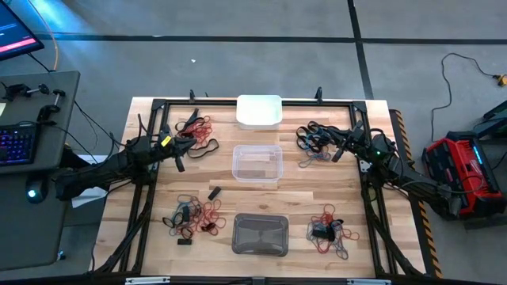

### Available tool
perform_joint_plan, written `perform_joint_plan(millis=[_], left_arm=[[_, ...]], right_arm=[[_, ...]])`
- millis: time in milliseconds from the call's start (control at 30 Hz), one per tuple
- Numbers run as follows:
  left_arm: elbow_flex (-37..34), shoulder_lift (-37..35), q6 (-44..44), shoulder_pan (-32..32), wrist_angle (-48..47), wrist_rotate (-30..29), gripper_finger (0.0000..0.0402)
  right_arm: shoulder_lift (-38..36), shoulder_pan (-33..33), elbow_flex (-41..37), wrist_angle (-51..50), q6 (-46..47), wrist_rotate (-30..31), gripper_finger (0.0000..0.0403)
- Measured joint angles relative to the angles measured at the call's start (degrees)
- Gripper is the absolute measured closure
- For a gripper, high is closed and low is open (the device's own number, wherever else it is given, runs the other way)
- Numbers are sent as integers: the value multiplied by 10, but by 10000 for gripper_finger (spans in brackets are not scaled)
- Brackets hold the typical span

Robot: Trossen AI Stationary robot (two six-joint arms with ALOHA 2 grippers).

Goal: Sort rubber bands into baskets
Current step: Put the black rubber band into the white bin

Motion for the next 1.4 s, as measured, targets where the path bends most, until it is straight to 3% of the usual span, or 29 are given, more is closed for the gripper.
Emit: perform_joint_plan(millis=[467, 900, 1400], left_arm=[[0, 0, -25, -2, -9, 64, 402], [0, 36, -21, -28, -8, 45, 402], [0, 100, -131, -29, -4, 16, 401]], right_arm=[[0, 0, 0, 0, 0, 0, 402], [0, 0, 0, 0, 0, 0, 402], [0, 0, 0, 0, 0, 0, 402]])
